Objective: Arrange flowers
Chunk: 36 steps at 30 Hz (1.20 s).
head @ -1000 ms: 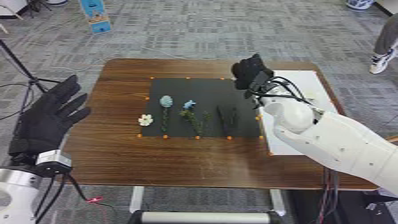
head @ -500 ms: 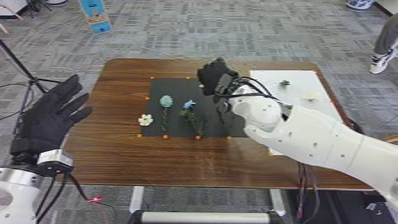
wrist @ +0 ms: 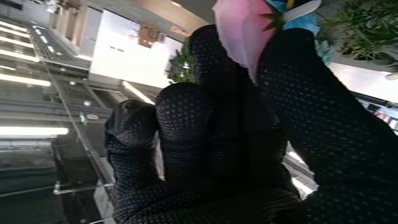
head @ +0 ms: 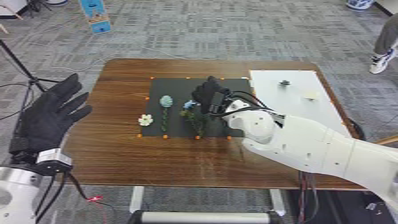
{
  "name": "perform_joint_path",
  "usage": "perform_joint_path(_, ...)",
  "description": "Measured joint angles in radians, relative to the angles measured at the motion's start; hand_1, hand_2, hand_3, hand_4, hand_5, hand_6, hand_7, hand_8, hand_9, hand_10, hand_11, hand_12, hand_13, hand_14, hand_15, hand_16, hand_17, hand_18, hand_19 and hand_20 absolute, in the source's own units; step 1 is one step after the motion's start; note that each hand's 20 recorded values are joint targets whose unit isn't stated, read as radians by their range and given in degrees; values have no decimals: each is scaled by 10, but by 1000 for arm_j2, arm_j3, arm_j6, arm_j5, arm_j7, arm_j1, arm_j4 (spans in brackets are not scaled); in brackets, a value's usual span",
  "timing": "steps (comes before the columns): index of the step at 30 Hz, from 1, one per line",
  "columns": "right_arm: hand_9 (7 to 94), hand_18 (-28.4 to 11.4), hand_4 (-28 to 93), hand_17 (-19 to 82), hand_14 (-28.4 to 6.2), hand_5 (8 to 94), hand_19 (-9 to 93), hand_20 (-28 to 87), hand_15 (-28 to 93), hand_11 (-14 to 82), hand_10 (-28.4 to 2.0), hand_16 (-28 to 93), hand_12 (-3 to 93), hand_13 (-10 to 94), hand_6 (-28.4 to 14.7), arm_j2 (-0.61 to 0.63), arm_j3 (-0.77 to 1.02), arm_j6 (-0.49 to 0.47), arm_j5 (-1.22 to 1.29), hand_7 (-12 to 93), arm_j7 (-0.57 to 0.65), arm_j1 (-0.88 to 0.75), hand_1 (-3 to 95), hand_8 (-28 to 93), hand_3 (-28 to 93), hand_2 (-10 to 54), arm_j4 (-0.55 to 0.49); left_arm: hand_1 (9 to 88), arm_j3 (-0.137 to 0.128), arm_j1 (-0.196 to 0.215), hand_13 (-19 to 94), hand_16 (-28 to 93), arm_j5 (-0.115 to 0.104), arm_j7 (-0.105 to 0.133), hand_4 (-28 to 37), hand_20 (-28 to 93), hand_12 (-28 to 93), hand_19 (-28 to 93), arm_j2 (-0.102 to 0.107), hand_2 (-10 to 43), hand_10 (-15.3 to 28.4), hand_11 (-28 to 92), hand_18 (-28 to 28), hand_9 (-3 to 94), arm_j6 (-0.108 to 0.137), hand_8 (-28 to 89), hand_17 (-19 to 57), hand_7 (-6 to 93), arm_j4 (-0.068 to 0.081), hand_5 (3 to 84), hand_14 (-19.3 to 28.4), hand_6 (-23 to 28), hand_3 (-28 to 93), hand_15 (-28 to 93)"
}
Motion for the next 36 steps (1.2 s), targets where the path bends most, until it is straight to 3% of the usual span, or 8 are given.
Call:
perform_joint_path(25,763,-189,-283,315,-61,726,866,595,755,251,-70,408,501,619,39,-48,-11,4,3,472,32,-13,492,-30,794,-95,42,213,2,-10,137,49,0,0,-283,85,185,361,4,-94,80,109,188,178,0,-83,-118,157,1,229,128,12,678,96)
perform_joint_path(31,742,-190,-283,306,-70,690,862,597,762,228,-67,390,496,611,44,-48,-11,-6,-5,454,39,-16,449,-10,780,-95,49,211,2,-12,136,51,0,0,-283,86,191,360,4,-94,79,103,188,177,0,-80,-119,154,1,228,127,13,680,93)
perform_joint_path(36,682,-195,-283,291,-78,662,852,606,778,348,-82,355,375,589,36,-47,4,-48,-9,431,39,-25,398,-2,758,-95,41,210,1,-12,134,53,0,0,-283,86,194,359,5,-94,79,98,188,176,0,-78,-121,153,1,228,127,13,680,90)
